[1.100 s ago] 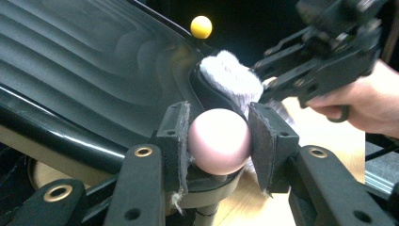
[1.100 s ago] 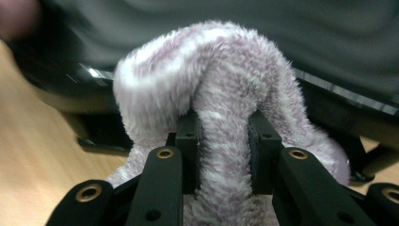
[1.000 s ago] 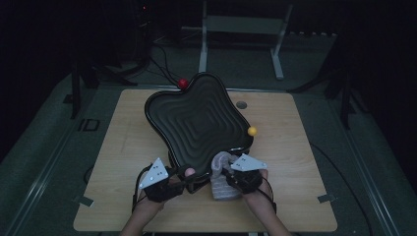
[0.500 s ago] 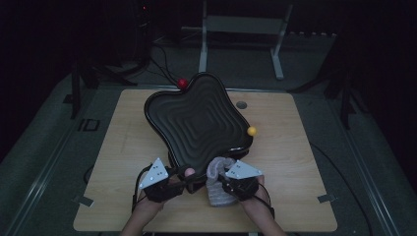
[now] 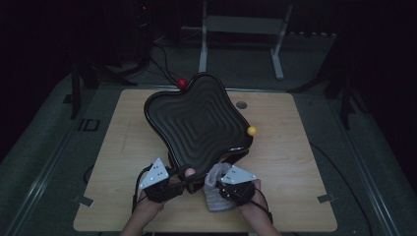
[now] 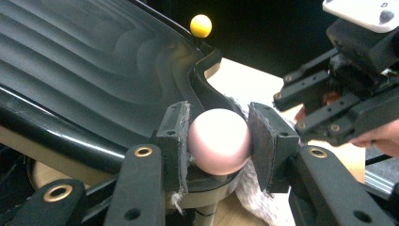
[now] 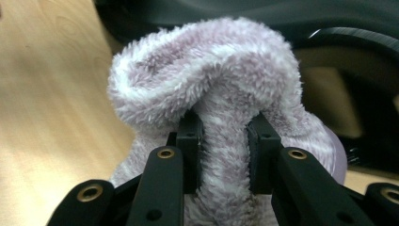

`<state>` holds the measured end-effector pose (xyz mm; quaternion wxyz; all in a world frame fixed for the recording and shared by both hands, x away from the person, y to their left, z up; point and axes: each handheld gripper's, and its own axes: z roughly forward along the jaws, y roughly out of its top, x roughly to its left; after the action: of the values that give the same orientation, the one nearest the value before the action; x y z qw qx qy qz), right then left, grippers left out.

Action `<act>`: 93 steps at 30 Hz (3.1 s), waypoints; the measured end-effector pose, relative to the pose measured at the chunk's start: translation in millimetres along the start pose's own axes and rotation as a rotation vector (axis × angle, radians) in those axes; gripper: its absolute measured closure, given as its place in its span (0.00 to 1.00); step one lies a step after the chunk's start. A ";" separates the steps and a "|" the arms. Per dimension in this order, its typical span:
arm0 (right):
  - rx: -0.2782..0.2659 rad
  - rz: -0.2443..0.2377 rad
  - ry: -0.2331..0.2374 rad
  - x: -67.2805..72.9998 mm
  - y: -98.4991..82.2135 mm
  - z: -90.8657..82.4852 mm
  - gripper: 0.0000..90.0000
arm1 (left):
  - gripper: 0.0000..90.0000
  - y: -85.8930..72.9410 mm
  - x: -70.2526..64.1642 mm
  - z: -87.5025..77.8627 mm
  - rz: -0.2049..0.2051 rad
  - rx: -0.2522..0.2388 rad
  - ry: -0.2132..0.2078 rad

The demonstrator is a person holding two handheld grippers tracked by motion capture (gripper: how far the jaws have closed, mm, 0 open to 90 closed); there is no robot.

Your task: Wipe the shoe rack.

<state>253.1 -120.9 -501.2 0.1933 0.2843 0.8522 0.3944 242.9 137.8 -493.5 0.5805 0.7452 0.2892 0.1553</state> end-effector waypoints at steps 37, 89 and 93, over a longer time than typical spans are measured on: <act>-0.036 -0.002 -0.021 -3.5 7.9 -8.7 0.79 | 0.67 0.2 0.9 -0.2 -0.006 0.001 -0.006; -0.042 0.030 -0.081 -32.7 17.8 -1.7 0.80 | 0.67 -0.8 0.6 0.2 -0.007 -0.008 -0.018; -0.029 0.036 -0.081 -36.0 17.4 -0.7 0.80 | 0.67 -0.4 0.4 0.4 -0.005 -0.005 -0.019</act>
<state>286.0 -135.0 -483.3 0.2249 0.3124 0.8327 0.3980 243.3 137.7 -494.1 0.5857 0.7443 0.2851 0.1473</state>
